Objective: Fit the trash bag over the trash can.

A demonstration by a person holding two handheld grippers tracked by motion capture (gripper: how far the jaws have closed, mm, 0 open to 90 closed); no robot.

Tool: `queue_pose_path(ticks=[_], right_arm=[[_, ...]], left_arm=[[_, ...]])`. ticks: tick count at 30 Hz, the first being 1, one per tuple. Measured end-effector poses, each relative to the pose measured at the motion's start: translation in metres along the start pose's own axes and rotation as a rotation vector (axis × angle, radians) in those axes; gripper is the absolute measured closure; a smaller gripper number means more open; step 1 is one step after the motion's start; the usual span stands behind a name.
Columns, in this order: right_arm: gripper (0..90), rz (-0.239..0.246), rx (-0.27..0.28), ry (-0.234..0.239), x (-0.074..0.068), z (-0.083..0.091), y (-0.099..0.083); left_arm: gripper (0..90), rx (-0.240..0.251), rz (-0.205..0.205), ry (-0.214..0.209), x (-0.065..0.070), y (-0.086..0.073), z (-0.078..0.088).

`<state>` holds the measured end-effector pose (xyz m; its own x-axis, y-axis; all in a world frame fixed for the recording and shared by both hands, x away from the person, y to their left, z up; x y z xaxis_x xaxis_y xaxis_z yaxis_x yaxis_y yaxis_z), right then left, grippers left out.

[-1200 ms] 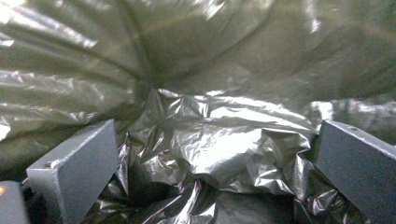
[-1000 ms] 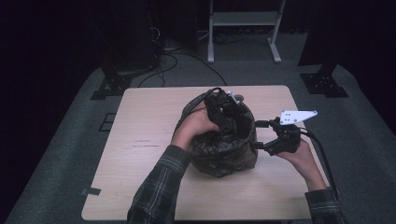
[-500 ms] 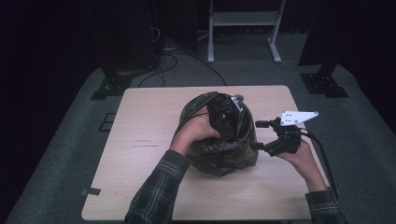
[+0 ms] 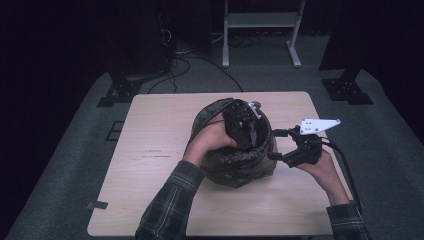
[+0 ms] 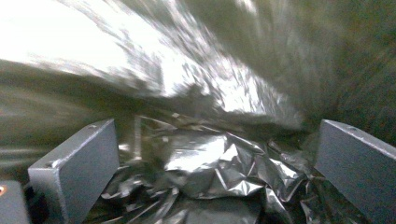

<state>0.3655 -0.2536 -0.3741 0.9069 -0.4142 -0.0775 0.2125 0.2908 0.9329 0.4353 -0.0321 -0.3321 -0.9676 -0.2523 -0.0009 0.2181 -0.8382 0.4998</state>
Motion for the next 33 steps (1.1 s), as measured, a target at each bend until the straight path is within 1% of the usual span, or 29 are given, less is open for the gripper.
queue_pose_path(ticks=[3, 5, 9, 10, 11, 13, 15, 19, 23, 27, 29, 33], right_arm=[[9.7, 0.001, 0.002, -0.003, 0.000, 0.001, 0.001], [9.7, 0.002, -0.005, -0.008, 0.000, 0.002, 0.001], [9.7, 0.004, -0.013, -0.016, -0.001, 0.004, 0.001], [9.7, 0.005, -0.018, -0.020, -0.001, 0.005, 0.001], [9.7, 0.000, -0.023, -0.024, -0.001, 0.005, 0.001], [9.7, -0.001, -0.036, -0.035, -0.002, 0.007, 0.001], [9.7, 0.002, -0.054, -0.047, -0.002, 0.009, 0.000], [9.7, -0.011, -0.071, -0.064, -0.004, 0.013, -0.004], [9.7, -0.012, -0.100, -0.084, -0.005, 0.017, -0.010], [9.7, -0.020, -0.115, -0.103, -0.007, 0.024, -0.017], [9.7, -0.022, -0.123, -0.114, -0.008, 0.027, -0.021], [9.6, -0.032, -0.140, -0.132, -0.009, 0.033, -0.031]], left_arm=[[0.0, 0.067, 0.014, 0.012, -0.002, -0.001, 0.014], [0.0, 0.106, 0.021, 0.008, -0.001, -0.003, 0.023], [0.0, 0.172, 0.013, 0.007, 0.002, -0.008, 0.042], [0.0, 0.198, 0.016, 0.006, 0.004, -0.010, 0.047], [0.0, 0.213, 0.012, -0.002, 0.005, -0.012, 0.052], [0.0, 0.248, 0.010, 0.000, 0.008, -0.017, 0.061], [0.0, 0.267, 0.004, -0.002, 0.010, -0.024, 0.068], [0.0, 0.321, 0.010, 0.005, 0.015, -0.039, 0.081], [0.0, 0.352, 0.011, 0.028, 0.020, -0.058, 0.094], [0.0, 0.369, 0.011, 0.052, 0.026, -0.079, 0.105], [0.0, 0.395, 0.020, 0.067, 0.030, -0.091, 0.111], [0.0, 0.431, 0.035, 0.093, 0.037, -0.115, 0.121]])
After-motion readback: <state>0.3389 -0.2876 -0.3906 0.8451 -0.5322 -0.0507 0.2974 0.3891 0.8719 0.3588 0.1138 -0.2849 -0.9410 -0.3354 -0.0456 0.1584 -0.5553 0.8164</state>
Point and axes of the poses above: each handheld gripper's, and its own axes: z roughly backward along the jaws, y roughly out of its top, x roughly to its right, the point moved 1 cm from there along -z, roughly forward along the jaws, and after that the axes turned 1 degree about -y, right-handed, at the moved point
